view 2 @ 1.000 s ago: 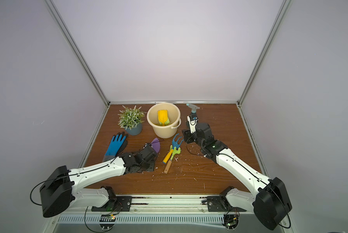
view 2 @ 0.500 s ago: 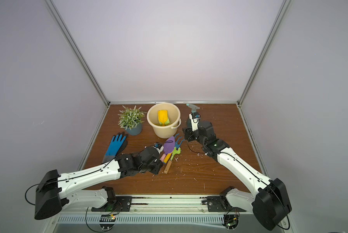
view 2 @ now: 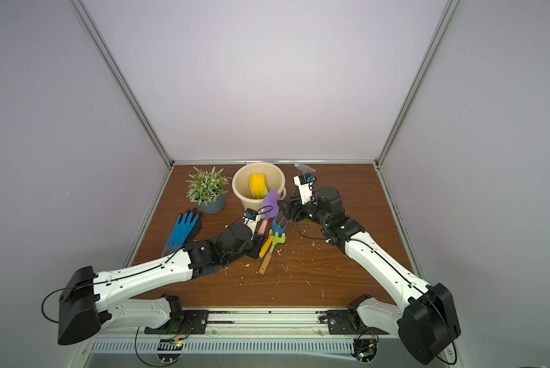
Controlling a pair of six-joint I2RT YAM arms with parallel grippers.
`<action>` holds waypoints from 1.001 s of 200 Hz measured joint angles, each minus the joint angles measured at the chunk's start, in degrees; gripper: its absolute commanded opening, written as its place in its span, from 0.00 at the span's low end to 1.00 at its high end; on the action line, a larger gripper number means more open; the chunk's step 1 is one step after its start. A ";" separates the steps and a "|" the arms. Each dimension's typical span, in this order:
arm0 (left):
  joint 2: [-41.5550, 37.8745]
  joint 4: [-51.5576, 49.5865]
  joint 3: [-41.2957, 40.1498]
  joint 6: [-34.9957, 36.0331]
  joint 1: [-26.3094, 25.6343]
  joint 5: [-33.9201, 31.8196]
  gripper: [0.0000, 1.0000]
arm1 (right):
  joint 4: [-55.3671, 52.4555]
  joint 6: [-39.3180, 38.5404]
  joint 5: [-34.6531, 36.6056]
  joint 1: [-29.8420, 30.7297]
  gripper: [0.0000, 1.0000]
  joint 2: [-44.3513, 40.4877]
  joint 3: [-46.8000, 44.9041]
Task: Organize the gardening tools
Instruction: Pick up the gardening tool from the center of the board.
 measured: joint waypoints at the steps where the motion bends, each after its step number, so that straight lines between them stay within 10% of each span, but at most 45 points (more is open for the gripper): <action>1: 0.26 0.22 0.17 0.09 0.00 -0.13 0.00 | 0.26 0.20 -0.31 0.00 0.69 0.00 -0.04; 68: 3.58 10.12 1.60 3.26 0.00 -0.79 0.00 | 5.57 4.85 -6.64 0.00 0.60 0.22 -1.18; 200: 4.33 14.53 2.12 4.92 -0.13 0.63 0.07 | 9.84 9.14 -10.91 0.17 0.08 4.90 -0.42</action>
